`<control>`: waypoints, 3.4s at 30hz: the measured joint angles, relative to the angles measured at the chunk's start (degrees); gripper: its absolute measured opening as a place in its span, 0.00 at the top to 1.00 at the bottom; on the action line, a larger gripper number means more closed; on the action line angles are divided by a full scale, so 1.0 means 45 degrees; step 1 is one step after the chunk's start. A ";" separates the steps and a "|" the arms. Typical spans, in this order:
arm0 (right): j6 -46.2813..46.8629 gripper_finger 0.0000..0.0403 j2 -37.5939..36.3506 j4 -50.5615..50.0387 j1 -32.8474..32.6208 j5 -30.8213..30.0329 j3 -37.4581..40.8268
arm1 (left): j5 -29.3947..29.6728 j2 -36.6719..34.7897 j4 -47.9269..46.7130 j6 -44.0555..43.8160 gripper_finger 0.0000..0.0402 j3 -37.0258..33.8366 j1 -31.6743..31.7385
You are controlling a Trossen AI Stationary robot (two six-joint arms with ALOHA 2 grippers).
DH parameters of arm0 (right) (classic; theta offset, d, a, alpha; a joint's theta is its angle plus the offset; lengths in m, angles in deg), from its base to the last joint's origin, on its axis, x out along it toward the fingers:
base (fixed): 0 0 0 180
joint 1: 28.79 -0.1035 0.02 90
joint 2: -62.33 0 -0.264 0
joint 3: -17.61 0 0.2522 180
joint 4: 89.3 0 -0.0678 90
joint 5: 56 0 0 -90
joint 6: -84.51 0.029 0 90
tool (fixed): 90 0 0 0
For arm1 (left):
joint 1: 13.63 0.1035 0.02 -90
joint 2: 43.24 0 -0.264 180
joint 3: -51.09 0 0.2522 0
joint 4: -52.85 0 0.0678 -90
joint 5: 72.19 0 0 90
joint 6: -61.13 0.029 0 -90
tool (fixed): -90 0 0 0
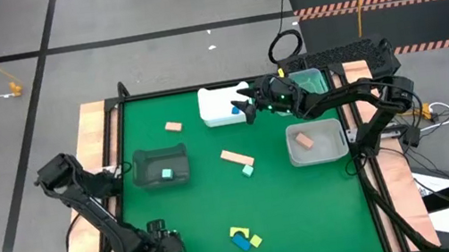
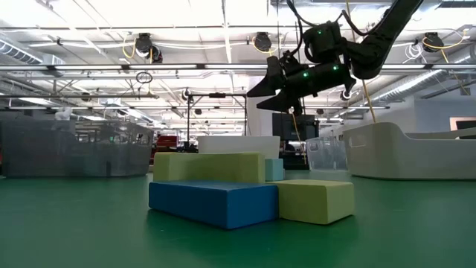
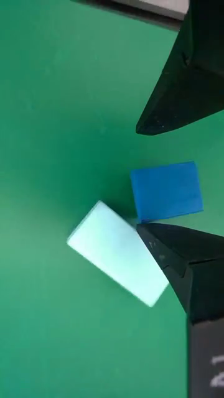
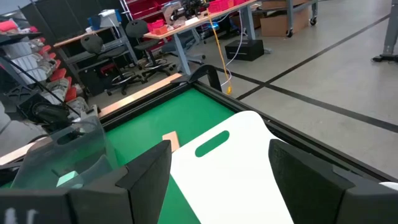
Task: Sort & place blocks by color
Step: Put the left blue block into the white bin
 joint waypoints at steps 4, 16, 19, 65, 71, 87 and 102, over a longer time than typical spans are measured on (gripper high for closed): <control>-0.0012 0.36 0.0000 -0.0009 0.0000 0.0001 0.0000 | 0.0001 0.0158 -0.0187 -0.0702 0.39 0.0000 -0.0144; -0.0024 0.36 0.0000 -0.0015 0.0000 0.0003 0.0000 | 0.0353 0.0180 -0.0831 -0.2342 0.39 0.0000 -0.0668; -0.0029 0.36 0.0000 -0.0056 0.0000 0.0003 0.0000 | 0.0645 0.0180 -0.0250 -0.1995 0.39 0.0000 -0.0668; 0.0010 0.36 0.0005 -0.0840 0.0000 0.0100 0.0005 | 0.1130 -0.0215 0.0226 -0.3686 0.43 -0.0024 -0.0644; 0.0000 0.36 0.0005 -0.0882 0.0000 0.0100 0.0005 | 0.0149 -0.0454 0.0347 -0.6135 0.43 -0.0024 -0.1369; -0.0381 0.36 0.0005 -0.0874 0.0000 0.0100 0.0005 | -0.0009 -0.0428 0.0583 -0.8029 0.43 -0.0019 -0.2768; -0.0427 0.36 0.0005 -0.0875 0.0004 0.0100 0.0005 | -0.0002 0.0822 0.1146 -0.8007 0.43 -0.0005 -0.2946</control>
